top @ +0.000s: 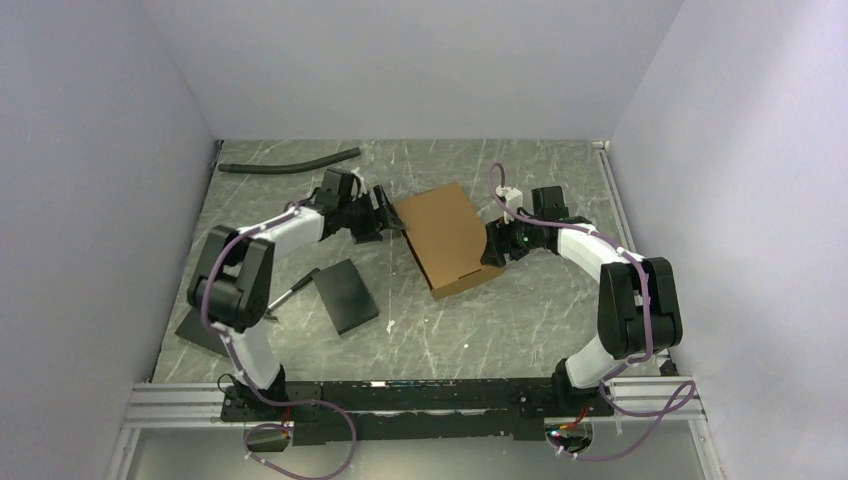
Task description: Fold the paper box
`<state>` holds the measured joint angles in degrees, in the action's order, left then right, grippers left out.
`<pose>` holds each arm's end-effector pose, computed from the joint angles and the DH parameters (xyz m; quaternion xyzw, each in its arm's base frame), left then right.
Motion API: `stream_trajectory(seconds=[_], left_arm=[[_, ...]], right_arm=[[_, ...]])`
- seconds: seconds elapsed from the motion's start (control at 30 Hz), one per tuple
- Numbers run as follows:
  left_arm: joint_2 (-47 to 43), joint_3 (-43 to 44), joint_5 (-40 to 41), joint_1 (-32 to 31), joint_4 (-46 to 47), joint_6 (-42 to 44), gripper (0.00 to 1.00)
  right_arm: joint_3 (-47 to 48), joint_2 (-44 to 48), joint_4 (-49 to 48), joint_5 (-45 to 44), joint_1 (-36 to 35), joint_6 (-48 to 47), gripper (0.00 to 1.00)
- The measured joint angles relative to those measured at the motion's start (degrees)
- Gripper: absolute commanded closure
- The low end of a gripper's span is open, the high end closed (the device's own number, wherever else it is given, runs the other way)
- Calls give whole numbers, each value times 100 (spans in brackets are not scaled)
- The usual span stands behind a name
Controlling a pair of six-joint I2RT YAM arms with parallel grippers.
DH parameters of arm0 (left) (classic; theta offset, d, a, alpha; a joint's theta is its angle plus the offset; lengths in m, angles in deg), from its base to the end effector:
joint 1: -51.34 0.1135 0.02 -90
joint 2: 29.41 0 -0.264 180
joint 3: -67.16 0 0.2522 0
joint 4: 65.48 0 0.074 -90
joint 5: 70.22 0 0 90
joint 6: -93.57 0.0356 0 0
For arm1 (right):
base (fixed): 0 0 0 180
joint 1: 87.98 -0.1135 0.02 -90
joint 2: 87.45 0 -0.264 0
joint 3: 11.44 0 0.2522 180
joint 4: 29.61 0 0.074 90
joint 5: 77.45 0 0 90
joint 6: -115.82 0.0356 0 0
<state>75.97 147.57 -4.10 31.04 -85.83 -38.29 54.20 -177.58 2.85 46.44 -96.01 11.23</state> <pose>0.3641 -0.1501 0.1858 -0.0920 0.9037 -0.3559 0.2197 0.3008 0.0625 0.1862 -0.2611 0.8830 0.2634 0.2876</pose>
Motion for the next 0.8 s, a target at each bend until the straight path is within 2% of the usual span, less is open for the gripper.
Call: stream_trajectory(seconds=[0.07, 0.13, 0.23, 0.33, 0.53, 0.67, 0.8], left_arm=[[-525, -367, 111, -4, 48, 72, 5], [-1021, -693, 173, -4, 203, 101, 1], [-1718, -1283, 195, -4, 656, 63, 1], [-1985, -1709, 142, -4, 1080, -61, 1], [-1893, -2492, -96, -7, 1985, -643, 0], [-1329, -2535, -251, -66, 2592, -1008, 0], [-691, -2288, -348, -205, 2820, -1246, 2]], right_arm=[[0, 4, 2, 20, 4, 0, 28], [0, 4, 7, 94, 24, 9, 26], [-22, 2, 33, 323, 173, 46, 22], [-85, 2, 48, 623, 339, 151, 17], [-153, -155, -52, 1362, 682, 601, 17], [-125, -581, -227, 1685, 765, 892, 26], [33, -1150, -234, 2024, 813, 1185, 34]])
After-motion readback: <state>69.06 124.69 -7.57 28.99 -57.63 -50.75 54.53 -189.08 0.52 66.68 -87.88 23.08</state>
